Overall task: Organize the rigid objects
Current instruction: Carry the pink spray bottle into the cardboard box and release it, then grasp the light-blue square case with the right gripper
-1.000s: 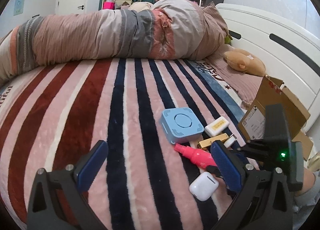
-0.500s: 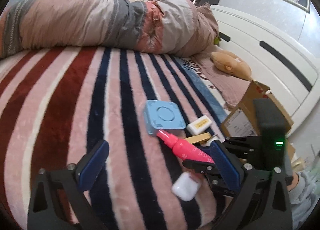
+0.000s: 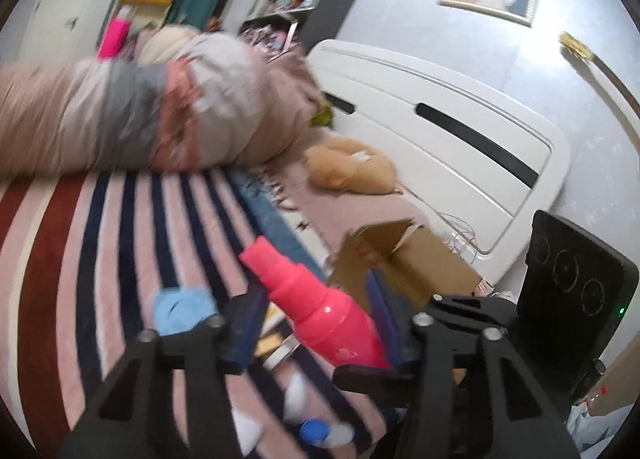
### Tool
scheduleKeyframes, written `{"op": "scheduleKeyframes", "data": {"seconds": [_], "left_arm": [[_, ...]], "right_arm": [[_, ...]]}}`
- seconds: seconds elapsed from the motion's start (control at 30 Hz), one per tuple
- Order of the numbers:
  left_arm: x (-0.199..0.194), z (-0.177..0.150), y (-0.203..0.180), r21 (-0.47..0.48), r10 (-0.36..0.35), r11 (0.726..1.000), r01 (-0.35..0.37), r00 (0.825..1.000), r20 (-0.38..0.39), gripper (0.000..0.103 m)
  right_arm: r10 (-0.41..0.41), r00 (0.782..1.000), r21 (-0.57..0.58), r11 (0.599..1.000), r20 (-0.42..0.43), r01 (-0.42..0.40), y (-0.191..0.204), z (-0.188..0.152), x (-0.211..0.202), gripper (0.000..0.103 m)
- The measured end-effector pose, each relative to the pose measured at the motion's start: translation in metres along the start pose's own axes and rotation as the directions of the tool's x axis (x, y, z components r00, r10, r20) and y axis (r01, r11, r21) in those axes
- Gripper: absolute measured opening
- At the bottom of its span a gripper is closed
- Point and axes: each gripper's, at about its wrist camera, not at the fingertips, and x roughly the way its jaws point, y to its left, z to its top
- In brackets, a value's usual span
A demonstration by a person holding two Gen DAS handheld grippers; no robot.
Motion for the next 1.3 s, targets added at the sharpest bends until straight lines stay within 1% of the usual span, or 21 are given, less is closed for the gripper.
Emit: {"op": "scheduleKeyframes", "data": {"seconds": [0.07,0.17,0.3,0.4,0.47,0.57,0.63,0.67,0.7,0.73,0.8,0.87,0.93,0.97,1.03,1.07,1.1,1.13,1.2,1.3], "left_arm": [[0.015,0.012,-0.025,0.055,-0.017,0.998,0.018,1.000,-0.014,0.040],[0.041,0.026,-0.068,0.145,-0.027,0.989,0.033,0.999,-0.042,0.037],[0.087,0.037,-0.115,0.240,-0.033,0.969,0.059,0.993,-0.114,0.036],[0.121,0.037,-0.141,0.298,-0.017,0.952,0.072,0.983,-0.185,0.036],[0.141,0.033,-0.152,0.326,0.002,0.942,0.073,0.974,-0.225,0.036],[0.170,0.026,-0.158,0.339,0.030,0.938,0.075,0.955,-0.295,0.036],[0.182,0.021,-0.159,0.343,0.044,0.936,0.076,0.943,-0.329,0.036],[0.188,0.018,-0.159,0.345,0.048,0.935,0.079,0.938,-0.344,0.036],[0.193,0.016,-0.159,0.346,0.051,0.935,0.080,0.933,-0.355,0.036],[0.196,0.015,-0.159,0.344,0.051,0.935,0.082,0.931,-0.361,0.037],[0.196,0.013,-0.157,0.334,0.043,0.938,0.090,0.928,-0.371,0.045],[0.193,0.015,-0.155,0.326,0.036,0.941,0.089,0.932,-0.360,0.060],[0.184,0.019,-0.152,0.322,0.044,0.944,0.073,0.939,-0.340,0.062],[0.176,0.021,-0.149,0.323,0.054,0.945,0.058,0.944,-0.326,0.063],[0.159,0.027,-0.139,0.332,0.088,0.943,0.013,0.954,-0.288,0.067],[0.150,0.030,-0.134,0.335,0.109,0.942,-0.013,0.957,-0.268,0.069],[0.140,0.033,-0.127,0.335,0.136,0.941,-0.048,0.960,-0.246,0.069],[0.131,0.034,-0.120,0.332,0.155,0.941,-0.072,0.960,-0.232,0.071],[0.112,0.035,-0.104,0.325,0.199,0.937,-0.126,0.959,-0.203,0.074],[0.083,0.034,-0.072,0.306,0.260,0.931,-0.198,0.949,-0.176,0.075]], "right_arm": [[-0.015,0.999,0.033,0.999,0.028,0.014,-0.015,-0.002,-0.022,0.026],[-0.072,0.996,0.069,0.995,0.057,0.068,-0.040,-0.009,-0.054,0.026],[-0.161,0.986,0.155,0.976,0.048,0.152,-0.082,-0.021,-0.082,0.027],[-0.222,0.975,0.196,0.956,0.002,0.217,-0.111,-0.035,-0.093,0.027],[-0.241,0.970,0.226,0.943,-0.041,0.244,-0.127,-0.042,-0.093,0.027],[-0.269,0.955,0.265,0.918,-0.127,0.294,-0.156,-0.054,-0.085,0.027],[-0.269,0.949,0.286,0.908,-0.165,0.307,-0.168,-0.059,-0.078,0.027],[-0.271,0.946,0.288,0.905,-0.176,0.313,-0.167,-0.064,-0.079,0.027],[-0.279,0.940,0.287,0.900,-0.197,0.328,-0.172,-0.066,-0.075,0.027],[-0.289,0.935,0.284,0.896,-0.207,0.340,-0.174,-0.067,-0.074,0.027],[-0.316,0.921,0.273,0.887,-0.230,0.373,-0.175,-0.070,-0.070,0.028],[-0.328,0.910,0.272,0.879,-0.252,0.392,-0.177,-0.072,-0.068,0.037],[-0.341,0.906,0.267,0.875,-0.250,0.403,-0.171,-0.074,-0.072,0.055],[-0.349,0.905,0.256,0.877,-0.242,0.406,-0.166,-0.073,-0.073,0.058],[-0.354,0.909,0.233,0.886,-0.220,0.401,-0.152,-0.069,-0.078,0.073],[-0.353,0.913,0.221,0.892,-0.205,0.395,-0.145,-0.066,-0.080,0.078],[-0.353,0.917,0.208,0.898,-0.186,0.388,-0.138,-0.062,-0.081,0.087],[-0.353,0.921,0.190,0.905,-0.161,0.380,-0.131,-0.057,-0.082,0.091],[-0.352,0.928,0.156,0.917,-0.119,0.367,-0.116,-0.048,-0.084,0.094],[-0.301,0.949,0.136,0.940,-0.098,0.312,-0.094,-0.032,-0.078,0.094]]}}
